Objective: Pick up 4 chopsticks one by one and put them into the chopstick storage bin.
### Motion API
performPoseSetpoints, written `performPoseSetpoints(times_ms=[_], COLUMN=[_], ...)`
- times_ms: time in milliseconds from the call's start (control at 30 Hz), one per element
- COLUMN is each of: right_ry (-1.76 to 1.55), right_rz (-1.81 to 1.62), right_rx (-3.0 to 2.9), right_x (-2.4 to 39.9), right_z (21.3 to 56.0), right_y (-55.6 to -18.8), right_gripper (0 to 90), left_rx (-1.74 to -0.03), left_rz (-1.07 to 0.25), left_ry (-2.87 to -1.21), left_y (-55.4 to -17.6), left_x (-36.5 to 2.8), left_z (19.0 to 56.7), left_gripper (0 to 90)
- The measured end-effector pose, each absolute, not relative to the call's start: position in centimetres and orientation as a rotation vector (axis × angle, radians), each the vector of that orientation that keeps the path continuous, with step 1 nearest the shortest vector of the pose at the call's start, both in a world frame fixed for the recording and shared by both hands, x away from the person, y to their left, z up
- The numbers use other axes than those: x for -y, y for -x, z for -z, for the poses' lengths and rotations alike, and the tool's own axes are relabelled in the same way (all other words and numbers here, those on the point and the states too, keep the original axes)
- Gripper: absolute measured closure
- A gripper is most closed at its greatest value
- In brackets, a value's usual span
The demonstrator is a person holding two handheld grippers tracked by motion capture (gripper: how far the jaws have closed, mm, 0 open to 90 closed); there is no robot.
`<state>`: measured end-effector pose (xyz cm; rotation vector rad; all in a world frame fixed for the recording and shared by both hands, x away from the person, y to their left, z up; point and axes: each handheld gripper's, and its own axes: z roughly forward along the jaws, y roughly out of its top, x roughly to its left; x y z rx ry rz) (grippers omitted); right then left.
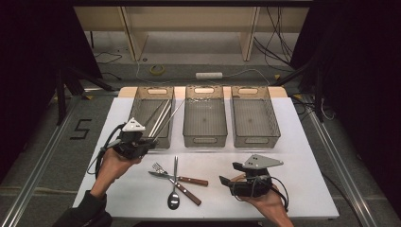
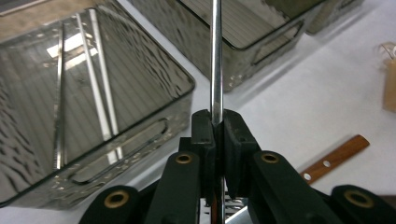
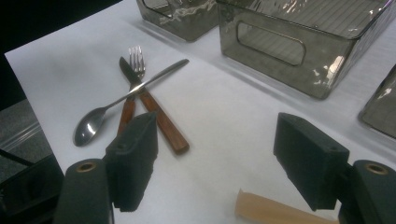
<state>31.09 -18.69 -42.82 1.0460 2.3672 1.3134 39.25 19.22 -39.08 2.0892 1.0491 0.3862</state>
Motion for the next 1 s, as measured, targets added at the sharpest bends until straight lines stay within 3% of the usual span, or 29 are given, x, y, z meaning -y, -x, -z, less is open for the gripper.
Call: performPoseSetpoints(times_ms=[1000], right_ry=[-1.028], right_rz=[-1.334], right_rx=[-2.367], right_x=[18.8], right_z=[43.0], right_y=[-30.0], right_gripper=[30.6], left_rx=[-1.252], left_rz=[-0.419], left_ry=[-1.887], left_y=[-45.2], left_x=[-22.6], left_z=[39.0], left_gripper=[83.6])
